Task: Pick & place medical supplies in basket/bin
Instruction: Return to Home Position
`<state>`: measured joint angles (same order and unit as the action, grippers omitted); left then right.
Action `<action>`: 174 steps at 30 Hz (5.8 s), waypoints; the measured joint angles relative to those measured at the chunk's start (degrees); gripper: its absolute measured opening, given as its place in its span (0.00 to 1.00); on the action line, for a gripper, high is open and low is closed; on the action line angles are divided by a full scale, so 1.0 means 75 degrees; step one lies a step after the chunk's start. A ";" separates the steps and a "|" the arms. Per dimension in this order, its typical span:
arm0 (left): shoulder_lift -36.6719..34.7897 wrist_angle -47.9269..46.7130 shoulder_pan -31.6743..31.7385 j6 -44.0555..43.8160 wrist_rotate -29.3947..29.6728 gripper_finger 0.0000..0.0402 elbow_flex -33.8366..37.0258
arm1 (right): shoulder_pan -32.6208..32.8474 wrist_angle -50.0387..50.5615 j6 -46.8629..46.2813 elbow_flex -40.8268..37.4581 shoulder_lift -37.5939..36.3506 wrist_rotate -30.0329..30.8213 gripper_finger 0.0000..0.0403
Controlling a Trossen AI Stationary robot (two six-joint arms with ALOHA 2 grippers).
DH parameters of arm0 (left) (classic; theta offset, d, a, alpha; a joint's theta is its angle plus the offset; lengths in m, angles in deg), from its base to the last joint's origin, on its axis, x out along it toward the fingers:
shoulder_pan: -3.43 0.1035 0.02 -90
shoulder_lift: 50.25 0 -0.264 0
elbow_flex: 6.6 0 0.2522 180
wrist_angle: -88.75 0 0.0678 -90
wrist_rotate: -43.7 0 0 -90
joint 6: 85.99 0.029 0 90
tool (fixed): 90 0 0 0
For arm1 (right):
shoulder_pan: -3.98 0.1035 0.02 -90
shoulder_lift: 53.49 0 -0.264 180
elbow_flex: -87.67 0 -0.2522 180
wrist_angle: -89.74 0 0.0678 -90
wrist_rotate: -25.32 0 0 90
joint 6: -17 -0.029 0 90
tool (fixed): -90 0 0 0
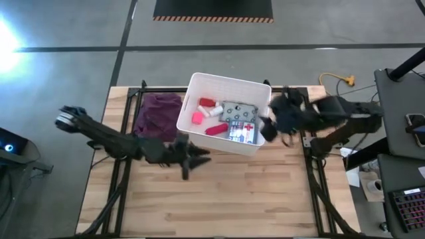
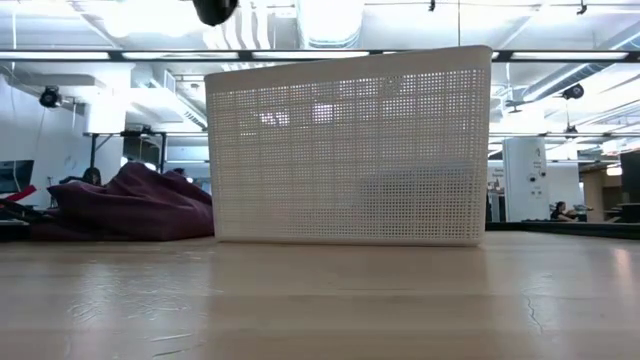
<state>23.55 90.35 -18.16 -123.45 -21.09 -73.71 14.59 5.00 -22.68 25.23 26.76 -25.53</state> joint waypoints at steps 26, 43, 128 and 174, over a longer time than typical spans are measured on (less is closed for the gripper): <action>-0.7110 0.0425 0.1312 0.1220 -0.2121 0.37 0.4665 | 0.1430 -1.2065 0.2670 -0.7697 -0.4026 -0.3392 0.62; -0.9720 -0.2757 0.2454 0.2005 -0.3721 0.37 0.5031 | 0.0095 -1.3725 0.2329 -1.0665 -0.5843 -0.3705 0.61; -0.8962 -0.0505 0.2437 0.4123 -0.3255 0.37 0.7034 | 0.0234 -1.2041 0.4855 -1.3765 -1.0278 -0.4940 0.59; -0.7441 -0.0517 0.2437 0.4123 -0.3255 0.37 0.7034 | 0.0234 -1.2043 0.4929 -1.3765 -1.0275 -0.4938 0.59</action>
<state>-32.25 86.47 0.11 -92.53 -45.50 -20.96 16.34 -85.32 14.29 -78.01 -50.30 -62.56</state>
